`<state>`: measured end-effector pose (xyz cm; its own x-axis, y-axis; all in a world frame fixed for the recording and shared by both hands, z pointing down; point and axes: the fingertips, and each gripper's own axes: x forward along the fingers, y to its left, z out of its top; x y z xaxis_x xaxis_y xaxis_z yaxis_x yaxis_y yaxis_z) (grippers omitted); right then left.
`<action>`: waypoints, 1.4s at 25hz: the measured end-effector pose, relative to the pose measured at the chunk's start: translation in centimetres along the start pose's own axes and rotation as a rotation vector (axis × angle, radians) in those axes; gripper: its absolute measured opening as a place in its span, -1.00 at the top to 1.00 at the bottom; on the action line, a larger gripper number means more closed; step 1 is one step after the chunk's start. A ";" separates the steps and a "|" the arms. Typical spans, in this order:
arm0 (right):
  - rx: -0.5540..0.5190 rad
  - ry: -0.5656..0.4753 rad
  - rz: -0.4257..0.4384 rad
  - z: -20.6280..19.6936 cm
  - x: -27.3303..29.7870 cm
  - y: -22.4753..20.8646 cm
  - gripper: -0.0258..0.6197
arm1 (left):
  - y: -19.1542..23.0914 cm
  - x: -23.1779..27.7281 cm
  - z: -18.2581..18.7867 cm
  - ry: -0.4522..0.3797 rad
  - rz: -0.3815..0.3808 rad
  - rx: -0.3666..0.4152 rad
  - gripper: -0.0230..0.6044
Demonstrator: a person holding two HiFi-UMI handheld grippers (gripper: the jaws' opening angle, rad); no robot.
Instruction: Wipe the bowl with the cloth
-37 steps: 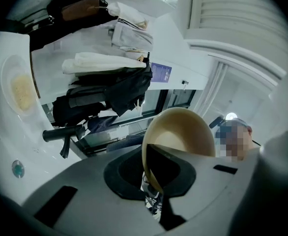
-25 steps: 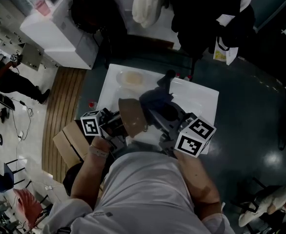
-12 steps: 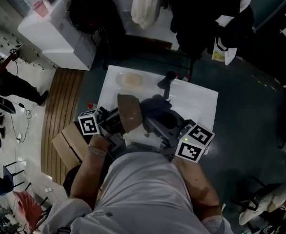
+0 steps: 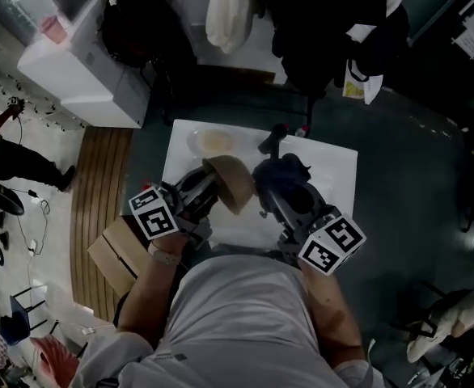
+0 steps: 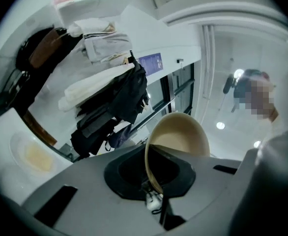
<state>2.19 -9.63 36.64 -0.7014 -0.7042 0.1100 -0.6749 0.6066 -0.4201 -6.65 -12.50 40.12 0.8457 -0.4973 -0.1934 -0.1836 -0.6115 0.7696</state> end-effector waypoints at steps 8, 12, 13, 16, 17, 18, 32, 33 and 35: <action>-0.080 -0.076 -0.213 -0.2 -2.7 -4.0 0.66 | -0.3 1.7 0.2 0.138 0.110 0.373 0.86; -0.133 -0.072 -0.309 -1.1 -4.4 -5.0 0.66 | -0.4 2.1 -0.4 0.177 0.129 0.492 0.86; -0.138 -0.073 -0.325 -1.3 -4.8 -5.1 0.66 | -0.3 2.1 -0.7 0.189 0.141 0.519 0.86; -0.157 -0.067 -0.355 -2.0 -5.5 -5.3 0.66 | -0.2 2.0 -1.5 0.227 0.178 0.615 0.86; -0.165 -0.062 -0.359 -2.2 -5.7 -5.3 0.66 | -0.2 2.0 -1.9 0.235 0.184 0.640 0.86; -0.172 -0.057 -0.361 -2.5 -5.8 -5.3 0.66 | -0.3 2.0 -2.1 0.239 0.188 0.652 0.86; -0.246 -0.037 -0.338 -2.6 -6.7 -6.1 0.66 | -0.3 2.9 -3.0 0.198 0.275 0.679 0.86; -0.252 -0.039 -0.334 -2.4 -6.6 -6.2 0.66 | -0.3 3.0 -2.9 0.198 0.281 0.682 0.86; -0.256 -0.041 -0.331 -2.1 -6.6 -6.5 0.66 | -0.1 3.2 -2.8 0.198 0.293 0.684 0.86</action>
<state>10.71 -8.17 40.56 -0.4306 -0.8877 0.1629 -0.9013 0.4133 -0.1300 -2.53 -12.27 41.16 0.7769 -0.6175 0.1229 -0.6284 -0.7483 0.2126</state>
